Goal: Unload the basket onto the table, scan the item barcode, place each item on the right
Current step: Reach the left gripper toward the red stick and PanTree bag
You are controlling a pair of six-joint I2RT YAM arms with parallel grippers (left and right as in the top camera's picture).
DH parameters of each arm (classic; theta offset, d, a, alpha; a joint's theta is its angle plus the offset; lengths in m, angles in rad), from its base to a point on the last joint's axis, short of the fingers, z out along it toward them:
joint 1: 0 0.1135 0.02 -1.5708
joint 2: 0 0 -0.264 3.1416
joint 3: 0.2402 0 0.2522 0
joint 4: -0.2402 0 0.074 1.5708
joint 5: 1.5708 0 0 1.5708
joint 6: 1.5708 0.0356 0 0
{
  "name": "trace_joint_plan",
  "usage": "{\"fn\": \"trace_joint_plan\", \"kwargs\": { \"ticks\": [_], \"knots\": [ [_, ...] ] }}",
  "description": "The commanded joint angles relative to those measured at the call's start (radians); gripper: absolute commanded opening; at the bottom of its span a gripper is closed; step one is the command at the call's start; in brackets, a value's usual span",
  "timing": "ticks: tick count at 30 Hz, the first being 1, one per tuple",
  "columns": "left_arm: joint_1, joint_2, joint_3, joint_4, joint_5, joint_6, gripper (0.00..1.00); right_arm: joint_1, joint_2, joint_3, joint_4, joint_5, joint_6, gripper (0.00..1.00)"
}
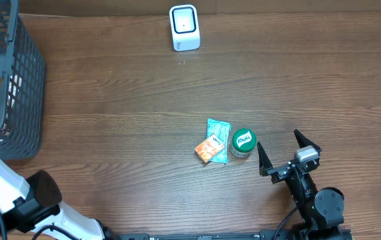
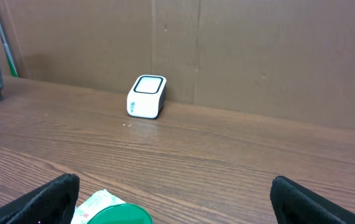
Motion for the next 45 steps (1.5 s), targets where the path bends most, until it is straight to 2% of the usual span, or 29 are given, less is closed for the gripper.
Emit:
{"fn": "trace_joint_plan", "kwargs": {
  "ticks": [1,8,19,22,25,27,28,29,30,31,45],
  "knots": [
    [0.029,0.101,0.005,0.01,-0.034,0.033,0.04,0.003,-0.006,-0.01,0.004,-0.004,0.004,1.0],
    [0.093,0.326,0.005,0.049,-0.035,0.122,0.04,0.003,-0.006,-0.01,0.004,-0.004,0.004,1.0],
    [0.17,0.568,0.005,0.099,0.031,0.249,0.04,0.003,-0.006,-0.01,0.004,-0.004,0.004,1.0],
    [0.169,0.619,0.005,0.106,0.03,0.269,0.1,0.003,-0.006,-0.01,0.004,-0.004,0.004,1.0],
    [0.169,0.655,0.005,0.112,0.03,0.278,0.24,0.003,-0.006,-0.01,0.004,-0.004,0.004,1.0],
    [0.169,0.675,0.005,0.114,0.03,0.278,0.44,0.003,-0.006,-0.01,0.004,-0.004,0.004,1.0],
    [0.169,0.684,0.005,0.113,0.03,0.278,0.51,0.003,-0.006,-0.01,0.004,-0.004,0.004,1.0],
    [0.169,0.696,0.005,0.113,0.025,0.282,0.61,0.003,-0.006,-0.01,0.004,-0.004,0.004,1.0],
    [0.169,0.706,0.005,0.111,0.02,0.282,0.82,0.003,-0.006,-0.01,0.004,-0.004,0.004,1.0],
    [0.169,0.713,0.005,0.109,0.016,0.281,1.0,0.003,-0.006,-0.01,0.004,-0.004,0.004,1.0],
    [0.14,0.755,0.005,0.128,0.017,0.292,1.0,0.003,-0.006,-0.01,0.004,-0.004,0.004,1.0]
  ]
}}
